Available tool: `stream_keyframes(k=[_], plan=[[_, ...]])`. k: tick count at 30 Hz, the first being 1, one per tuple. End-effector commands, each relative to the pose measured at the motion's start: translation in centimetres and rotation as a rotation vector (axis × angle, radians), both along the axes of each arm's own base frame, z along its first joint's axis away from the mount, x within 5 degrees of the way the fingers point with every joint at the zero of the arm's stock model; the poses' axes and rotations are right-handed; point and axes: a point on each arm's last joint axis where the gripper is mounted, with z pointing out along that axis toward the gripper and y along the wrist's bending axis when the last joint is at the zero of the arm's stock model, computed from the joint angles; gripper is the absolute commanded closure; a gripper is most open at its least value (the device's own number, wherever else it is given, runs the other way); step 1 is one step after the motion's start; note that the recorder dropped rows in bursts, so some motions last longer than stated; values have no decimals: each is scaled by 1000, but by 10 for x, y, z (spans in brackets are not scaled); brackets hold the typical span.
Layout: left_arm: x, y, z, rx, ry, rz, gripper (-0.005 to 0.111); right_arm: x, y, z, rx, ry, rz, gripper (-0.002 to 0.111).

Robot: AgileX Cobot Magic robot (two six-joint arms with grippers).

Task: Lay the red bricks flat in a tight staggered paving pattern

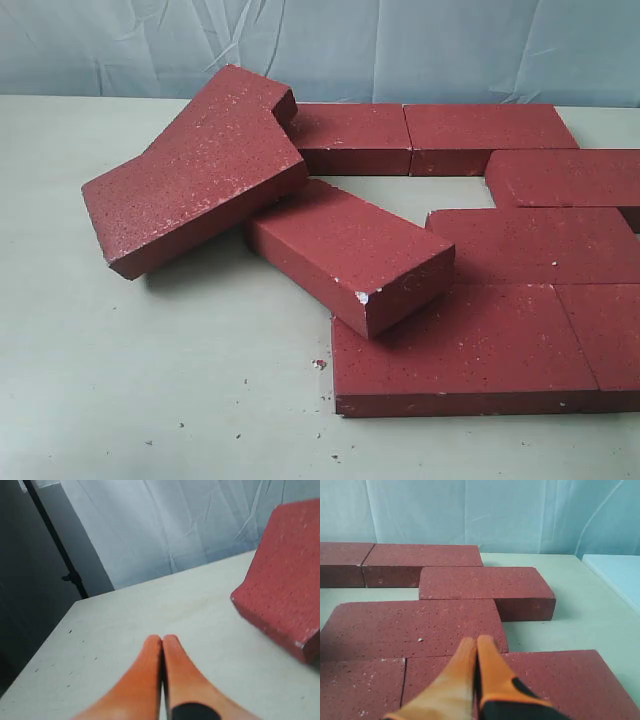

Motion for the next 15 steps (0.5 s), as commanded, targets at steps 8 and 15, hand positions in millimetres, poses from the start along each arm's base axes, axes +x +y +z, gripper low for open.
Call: stream_keyframes(k=[8, 15], plan=[[-1, -4, 23, -466, -284, -57, 107, 1, 2, 34, 24, -388, 21, 109], [-4, 1, 35, -658, -446, -58, 107, -7, -3, 57, 382, -698, 8, 109]])
